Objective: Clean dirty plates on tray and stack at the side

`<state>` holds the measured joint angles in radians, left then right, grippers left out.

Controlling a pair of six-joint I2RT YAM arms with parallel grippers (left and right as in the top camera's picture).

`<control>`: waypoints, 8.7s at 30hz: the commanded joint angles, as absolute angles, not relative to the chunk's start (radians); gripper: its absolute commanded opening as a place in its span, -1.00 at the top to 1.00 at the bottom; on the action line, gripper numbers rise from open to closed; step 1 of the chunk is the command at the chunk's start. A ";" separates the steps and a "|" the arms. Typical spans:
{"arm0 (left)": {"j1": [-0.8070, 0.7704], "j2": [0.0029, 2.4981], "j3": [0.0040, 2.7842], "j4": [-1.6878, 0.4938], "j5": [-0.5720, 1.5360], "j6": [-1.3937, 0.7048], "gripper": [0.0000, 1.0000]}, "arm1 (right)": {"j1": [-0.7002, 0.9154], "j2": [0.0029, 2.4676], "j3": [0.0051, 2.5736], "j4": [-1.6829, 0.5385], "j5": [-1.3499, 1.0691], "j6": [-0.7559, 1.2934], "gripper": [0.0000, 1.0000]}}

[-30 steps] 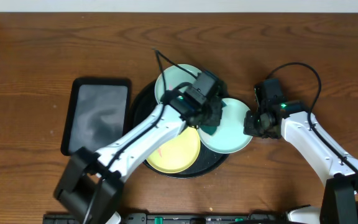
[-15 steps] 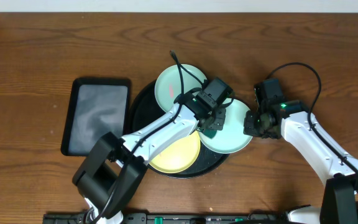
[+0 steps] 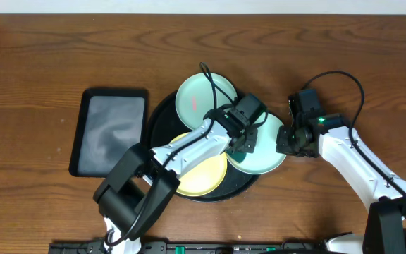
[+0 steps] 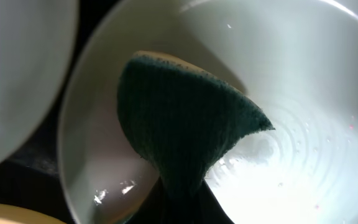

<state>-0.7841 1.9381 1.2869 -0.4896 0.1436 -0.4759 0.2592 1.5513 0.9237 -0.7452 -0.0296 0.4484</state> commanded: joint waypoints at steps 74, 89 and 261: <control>0.036 1.329 1.285 -1.104 -0.046 -0.245 0.85 | 0.200 1.512 0.897 -0.604 0.007 0.429 0.98; 0.036 1.312 1.285 -1.112 -0.045 -0.245 0.85 | 0.120 1.331 0.897 -0.567 -0.268 0.339 0.98; 0.295 1.203 1.263 -1.087 0.178 -0.232 0.85 | 0.423 1.787 1.357 -1.032 -0.347 0.186 -0.02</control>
<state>0.2977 1.1900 1.2663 -1.0828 0.1600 -0.2531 0.3344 1.7950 1.4254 -1.0687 -0.3992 0.1009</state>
